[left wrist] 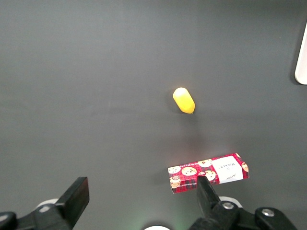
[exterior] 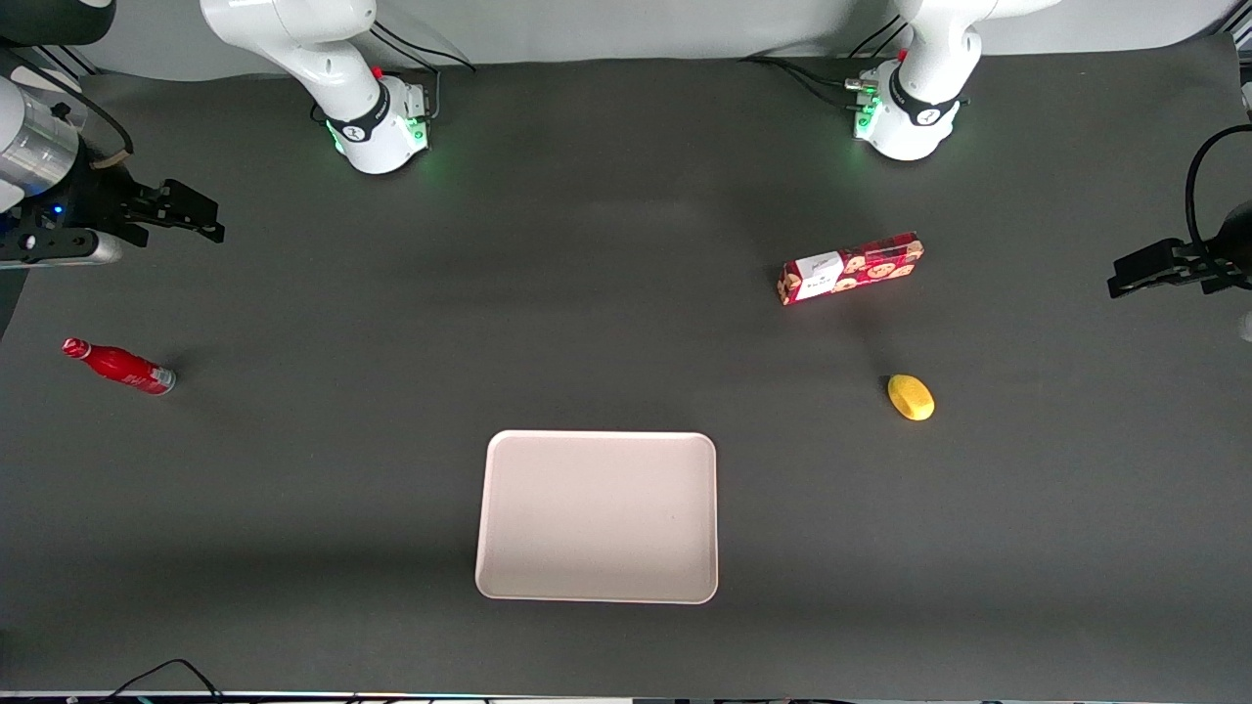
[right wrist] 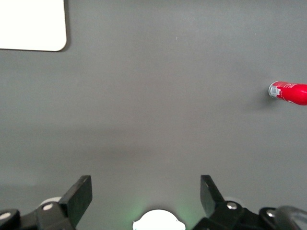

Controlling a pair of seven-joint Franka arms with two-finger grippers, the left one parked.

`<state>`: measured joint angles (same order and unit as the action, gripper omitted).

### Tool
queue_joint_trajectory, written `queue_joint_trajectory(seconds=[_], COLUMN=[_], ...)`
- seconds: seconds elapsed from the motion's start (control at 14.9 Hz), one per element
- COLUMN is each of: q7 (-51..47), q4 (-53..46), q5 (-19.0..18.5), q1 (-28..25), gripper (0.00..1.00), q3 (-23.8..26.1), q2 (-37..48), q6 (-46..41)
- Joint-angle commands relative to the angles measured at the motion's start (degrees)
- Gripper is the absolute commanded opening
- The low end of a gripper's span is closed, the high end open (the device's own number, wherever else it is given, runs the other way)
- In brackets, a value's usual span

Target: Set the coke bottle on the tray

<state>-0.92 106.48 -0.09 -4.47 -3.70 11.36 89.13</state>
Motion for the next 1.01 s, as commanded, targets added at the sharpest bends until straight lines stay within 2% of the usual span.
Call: queue_joint_trajectory(seconds=[0.0,0.2,0.34,0.54,0.67,0.94], q7=[-1.45,-0.84,1.17,16.43,25.92,45.88], q4=[-3.38,-3.47,-3.21,-3.21,-3.03,-2.85], q5=[1.15,0.8,-3.14,-7.81,-10.53,-11.25], q1=[0.07,0.77,1.04,1.04,1.04,1.3], gripper=[1.0,1.0,1.0,1.0,1.0,1.0], q3=[-0.25,-0.87,-1.66,-10.33,-15.96,-25.38], q2=[-1.78,-2.47,-3.01,-4.67,-6.86,-14.68], q6=[-0.36,-0.36,-0.36,0.43,4.27,15.79])
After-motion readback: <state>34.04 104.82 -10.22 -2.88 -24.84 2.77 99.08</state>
